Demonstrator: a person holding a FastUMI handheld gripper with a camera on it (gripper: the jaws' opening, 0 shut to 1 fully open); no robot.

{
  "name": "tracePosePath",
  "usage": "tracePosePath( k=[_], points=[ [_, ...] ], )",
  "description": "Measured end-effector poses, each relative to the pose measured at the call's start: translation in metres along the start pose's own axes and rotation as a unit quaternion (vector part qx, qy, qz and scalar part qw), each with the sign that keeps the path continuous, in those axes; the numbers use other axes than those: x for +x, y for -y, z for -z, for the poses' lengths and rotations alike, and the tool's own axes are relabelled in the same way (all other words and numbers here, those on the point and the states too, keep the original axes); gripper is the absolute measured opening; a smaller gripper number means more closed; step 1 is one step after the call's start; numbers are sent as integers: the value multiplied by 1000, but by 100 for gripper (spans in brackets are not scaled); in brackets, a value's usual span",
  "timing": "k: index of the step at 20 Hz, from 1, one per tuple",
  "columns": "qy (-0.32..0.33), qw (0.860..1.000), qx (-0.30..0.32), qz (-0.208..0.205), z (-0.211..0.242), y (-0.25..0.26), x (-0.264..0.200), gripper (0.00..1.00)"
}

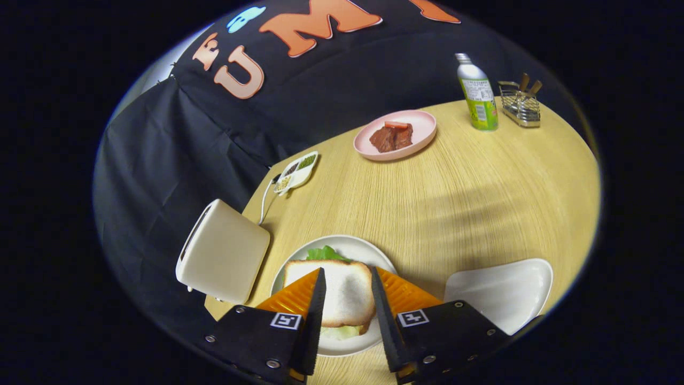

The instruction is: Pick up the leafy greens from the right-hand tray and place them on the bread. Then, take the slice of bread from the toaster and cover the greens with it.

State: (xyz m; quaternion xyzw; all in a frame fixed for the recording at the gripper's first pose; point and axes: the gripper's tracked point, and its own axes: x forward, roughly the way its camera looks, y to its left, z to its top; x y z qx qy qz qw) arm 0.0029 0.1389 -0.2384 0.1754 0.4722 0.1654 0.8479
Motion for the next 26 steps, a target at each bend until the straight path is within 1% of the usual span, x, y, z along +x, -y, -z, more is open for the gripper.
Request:
tracePosePath(
  k=[2, 3, 4, 7, 8, 11, 14, 17, 21, 22, 24, 26],
  points=[
    [41, 999, -13, -4, -19, -6, -16, 58],
    [58, 998, -21, -1, -27, -7, -24, 60],
    [75, 997, -29, 2, -35, -9, -31, 65],
    [128, 990, -59, 23, -59, -9, -58, 74],
    [148, 986, -71, 29, -67, -10, -70, 79],
    [212, 970, -107, 50, -91, -15, -103, 86],
    [273, 949, -138, 74, -111, -18, -137, 94],
    [326, 927, -163, 91, -125, -22, -162, 97],
    [370, 911, -163, 83, -127, -26, -179, 97],
    [378, 906, -167, 92, -128, -23, -183, 97],
    [400, 892, -180, 112, -133, -19, -191, 98],
    [421, 878, -195, 115, -135, -24, -198, 98]
  ],
)
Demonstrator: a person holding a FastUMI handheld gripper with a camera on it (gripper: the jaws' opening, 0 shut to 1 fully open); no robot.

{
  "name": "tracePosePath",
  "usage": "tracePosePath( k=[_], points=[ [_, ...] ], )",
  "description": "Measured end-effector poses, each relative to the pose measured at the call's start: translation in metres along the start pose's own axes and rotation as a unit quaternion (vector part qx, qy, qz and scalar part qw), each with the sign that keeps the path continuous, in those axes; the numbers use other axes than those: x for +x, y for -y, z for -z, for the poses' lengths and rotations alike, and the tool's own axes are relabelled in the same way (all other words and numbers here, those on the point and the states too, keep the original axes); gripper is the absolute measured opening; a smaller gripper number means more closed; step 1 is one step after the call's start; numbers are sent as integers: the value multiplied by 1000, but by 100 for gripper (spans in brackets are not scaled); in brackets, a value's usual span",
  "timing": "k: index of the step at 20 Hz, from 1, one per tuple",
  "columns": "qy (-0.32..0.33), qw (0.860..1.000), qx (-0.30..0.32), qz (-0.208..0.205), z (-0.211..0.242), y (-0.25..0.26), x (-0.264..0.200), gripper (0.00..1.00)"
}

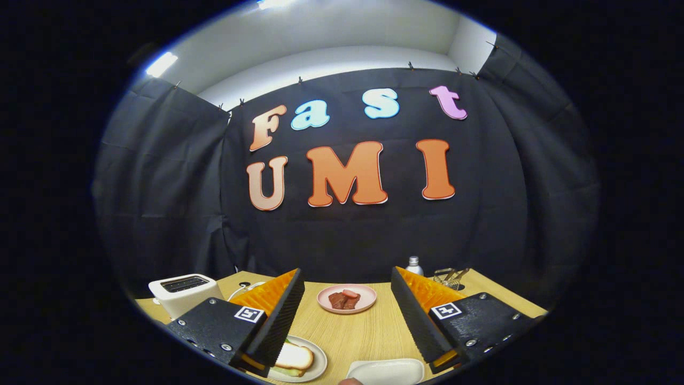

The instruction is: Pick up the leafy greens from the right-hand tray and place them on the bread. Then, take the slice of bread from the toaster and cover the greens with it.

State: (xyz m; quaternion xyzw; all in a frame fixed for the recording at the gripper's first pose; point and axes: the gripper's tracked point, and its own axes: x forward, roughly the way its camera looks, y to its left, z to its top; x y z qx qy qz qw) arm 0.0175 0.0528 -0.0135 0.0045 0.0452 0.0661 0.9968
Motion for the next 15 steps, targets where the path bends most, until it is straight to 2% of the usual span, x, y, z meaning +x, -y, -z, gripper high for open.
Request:
tracePosePath(
  k=[6, 15],
  points=[
    [34, 998, -45, -3, -4, -9, -8, 98],
    [72, 996, -49, 1, -20, -13, -14, 98]
  ],
)
